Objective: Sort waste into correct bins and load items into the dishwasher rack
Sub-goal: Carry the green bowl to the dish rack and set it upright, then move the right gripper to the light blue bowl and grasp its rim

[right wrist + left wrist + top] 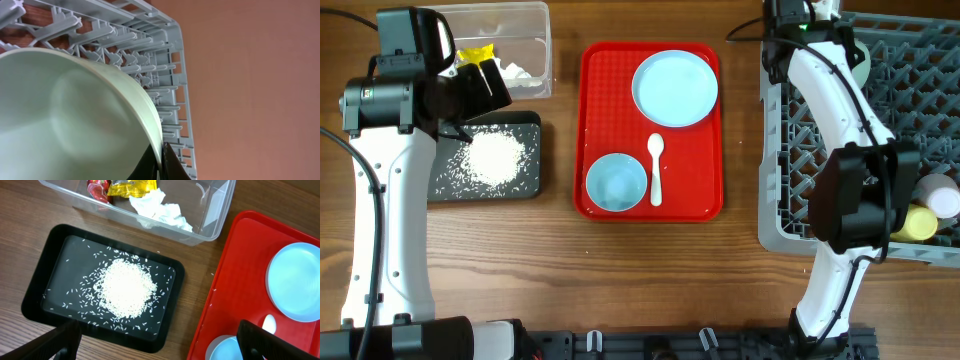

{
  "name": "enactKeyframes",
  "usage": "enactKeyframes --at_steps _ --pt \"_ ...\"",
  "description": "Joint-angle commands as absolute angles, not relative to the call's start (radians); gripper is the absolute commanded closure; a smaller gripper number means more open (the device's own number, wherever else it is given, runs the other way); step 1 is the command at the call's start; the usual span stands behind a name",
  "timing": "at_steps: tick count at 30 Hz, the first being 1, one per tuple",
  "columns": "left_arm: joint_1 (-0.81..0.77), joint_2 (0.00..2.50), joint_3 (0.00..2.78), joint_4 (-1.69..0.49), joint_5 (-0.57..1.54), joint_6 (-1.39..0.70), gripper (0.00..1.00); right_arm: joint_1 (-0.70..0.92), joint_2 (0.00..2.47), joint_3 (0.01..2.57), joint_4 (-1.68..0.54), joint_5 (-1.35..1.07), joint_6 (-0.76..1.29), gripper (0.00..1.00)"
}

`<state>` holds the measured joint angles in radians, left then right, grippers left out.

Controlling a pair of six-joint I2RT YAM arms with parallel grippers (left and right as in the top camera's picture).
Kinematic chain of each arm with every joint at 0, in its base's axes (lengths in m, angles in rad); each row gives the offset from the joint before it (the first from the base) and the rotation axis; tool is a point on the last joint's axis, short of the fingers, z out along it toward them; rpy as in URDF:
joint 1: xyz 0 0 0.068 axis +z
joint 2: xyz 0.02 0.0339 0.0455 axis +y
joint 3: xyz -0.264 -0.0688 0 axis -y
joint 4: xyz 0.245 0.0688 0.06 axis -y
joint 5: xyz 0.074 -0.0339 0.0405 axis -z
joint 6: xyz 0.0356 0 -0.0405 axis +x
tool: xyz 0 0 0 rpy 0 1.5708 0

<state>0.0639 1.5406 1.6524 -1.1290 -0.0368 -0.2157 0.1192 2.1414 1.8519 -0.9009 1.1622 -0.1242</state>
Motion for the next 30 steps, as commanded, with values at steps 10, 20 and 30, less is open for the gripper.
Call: enactKeyframes --at_steps 10,20,30 --pt "0.065 1.536 1.652 -1.127 -0.047 -0.225 0.0 0.201 2.185 1.838 -0.967 1.018 -0.181 0.68" --pt "0.065 1.536 1.652 -1.127 -0.047 -0.225 0.0 0.294 2.184 1.838 -1.077 0.932 -0.127 0.18" --pt "0.065 1.536 1.652 -1.127 -0.047 -0.225 0.0 0.323 2.059 1.931 -1.146 0.482 0.071 0.05"
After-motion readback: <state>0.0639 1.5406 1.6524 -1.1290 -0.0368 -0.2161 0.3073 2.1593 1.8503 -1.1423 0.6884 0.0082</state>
